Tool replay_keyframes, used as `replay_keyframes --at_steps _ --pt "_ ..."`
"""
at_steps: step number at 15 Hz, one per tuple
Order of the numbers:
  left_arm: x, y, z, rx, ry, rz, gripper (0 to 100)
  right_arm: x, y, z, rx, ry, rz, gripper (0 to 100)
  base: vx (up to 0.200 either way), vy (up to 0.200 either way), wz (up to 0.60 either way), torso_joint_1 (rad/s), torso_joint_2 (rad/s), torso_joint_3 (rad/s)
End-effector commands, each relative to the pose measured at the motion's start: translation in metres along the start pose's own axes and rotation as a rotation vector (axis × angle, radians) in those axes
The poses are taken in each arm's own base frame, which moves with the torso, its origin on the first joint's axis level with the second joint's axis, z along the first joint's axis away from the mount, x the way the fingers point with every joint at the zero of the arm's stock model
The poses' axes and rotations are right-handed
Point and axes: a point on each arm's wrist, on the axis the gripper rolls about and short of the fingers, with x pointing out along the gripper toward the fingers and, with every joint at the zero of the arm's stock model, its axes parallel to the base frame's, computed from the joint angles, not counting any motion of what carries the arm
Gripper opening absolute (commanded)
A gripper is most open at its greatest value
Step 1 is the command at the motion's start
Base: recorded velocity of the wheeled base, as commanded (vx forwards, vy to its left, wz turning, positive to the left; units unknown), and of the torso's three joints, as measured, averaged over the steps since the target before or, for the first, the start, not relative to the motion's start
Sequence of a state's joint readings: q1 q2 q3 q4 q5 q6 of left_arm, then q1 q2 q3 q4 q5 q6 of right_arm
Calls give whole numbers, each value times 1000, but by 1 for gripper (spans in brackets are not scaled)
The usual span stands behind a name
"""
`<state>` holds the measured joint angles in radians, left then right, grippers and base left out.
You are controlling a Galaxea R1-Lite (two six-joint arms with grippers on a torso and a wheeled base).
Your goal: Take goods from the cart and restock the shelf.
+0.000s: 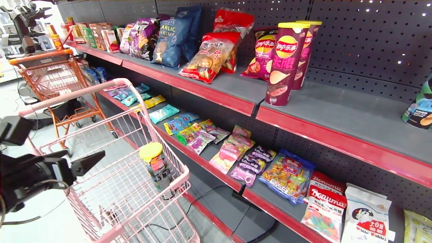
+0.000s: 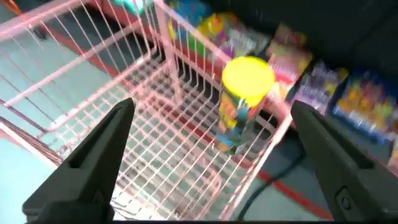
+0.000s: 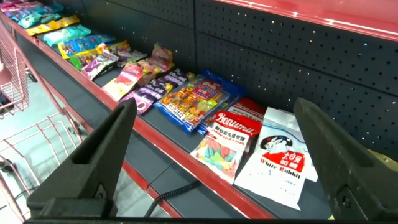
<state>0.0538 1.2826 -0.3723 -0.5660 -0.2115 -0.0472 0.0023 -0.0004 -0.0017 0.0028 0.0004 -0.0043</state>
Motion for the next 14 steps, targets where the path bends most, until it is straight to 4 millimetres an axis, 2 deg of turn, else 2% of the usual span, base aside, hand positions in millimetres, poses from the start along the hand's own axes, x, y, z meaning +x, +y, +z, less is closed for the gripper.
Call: replay_keyframes --at_steps 1,3,8,11,14 --pt "45 17 -33 -6 193 -29 100 0 0 0 0 1 0 100 0 0 0 0 0 0" --pt "47 15 -33 2 187 -86 100 0 0 0 0 1 -1 100 0 0 0 0 0 0" --pt "60 19 -43 2 244 -100 100 0 0 0 0 1 0 100 0 0 0 0 0 0" --pt "78 23 -48 9 237 -121 100 0 0 0 0 1 0 100 0 0 0 0 0 0" --pt "98 24 -60 89 213 -184 100 0 0 0 0 1 0 100 0 0 0 0 0 0"
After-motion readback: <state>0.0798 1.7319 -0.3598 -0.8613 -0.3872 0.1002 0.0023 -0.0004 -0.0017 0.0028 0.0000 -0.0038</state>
